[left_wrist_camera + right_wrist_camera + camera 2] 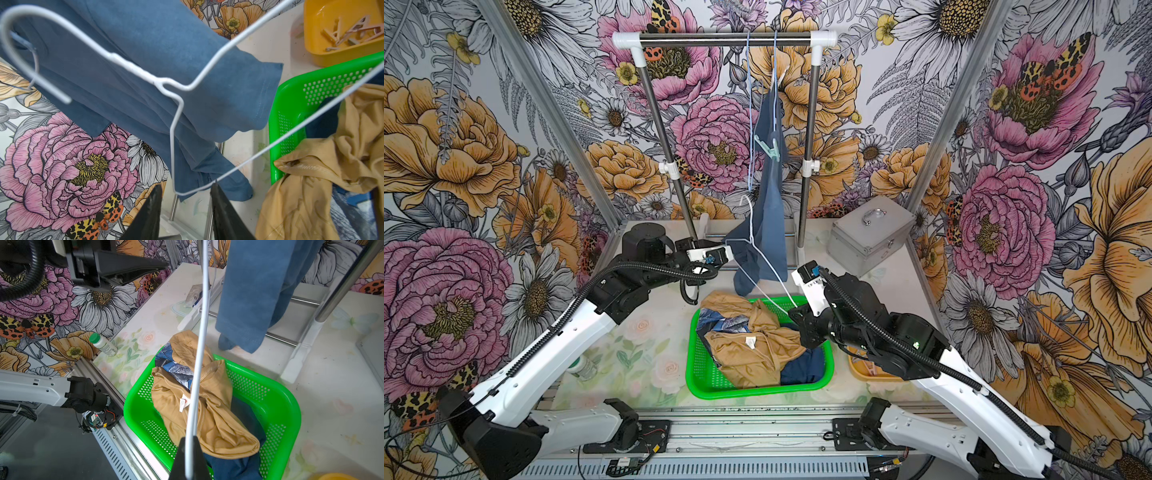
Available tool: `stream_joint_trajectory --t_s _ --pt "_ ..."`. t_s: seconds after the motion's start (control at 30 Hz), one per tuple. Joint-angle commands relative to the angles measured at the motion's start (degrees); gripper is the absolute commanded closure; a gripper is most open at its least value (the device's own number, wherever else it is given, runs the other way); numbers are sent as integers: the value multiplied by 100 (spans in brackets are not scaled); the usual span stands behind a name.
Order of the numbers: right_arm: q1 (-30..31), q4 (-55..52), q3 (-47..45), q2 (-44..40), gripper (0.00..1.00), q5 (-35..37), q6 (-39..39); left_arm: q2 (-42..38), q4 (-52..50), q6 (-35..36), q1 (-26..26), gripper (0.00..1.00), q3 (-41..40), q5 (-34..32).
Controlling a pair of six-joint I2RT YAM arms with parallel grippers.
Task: Remove the clothespins securing t-shirts to the hanger
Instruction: Place the hanger on the clothes rail.
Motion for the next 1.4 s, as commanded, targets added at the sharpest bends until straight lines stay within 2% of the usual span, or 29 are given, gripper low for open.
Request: stream_joint_trajectory --t_s 0.0,0.1,0.23,0.43,0.6,0.77,0.93,1.37 --pt "67 92 281 42 100 282 -140 -194 96 -248 74 53 -15 174" --pt "159 122 322 112 100 430 -152 -247 97 -630 163 48 51 291" --pt "377 345 332 289 100 726 -147 -168 96 -1761 384 40 410 510" --pt "741 930 526 775 100 1485 126 0 292 -3370 751 39 806 976" --pt "946 1226 757 1155 100 2007 350 114 937 -4717 1169 38 832 1091" --pt "1202 1574 952 1472 100 2673 643 58 2349 -5948 1539 38 340 1038" --pt "1409 1834 1249 1891 100 3212 674 377 2434 -6287 1711 38 683 937" --pt "1417 2087 2542 3000 100 3729 615 1262 3083 -7025 1801 37 1586 895"
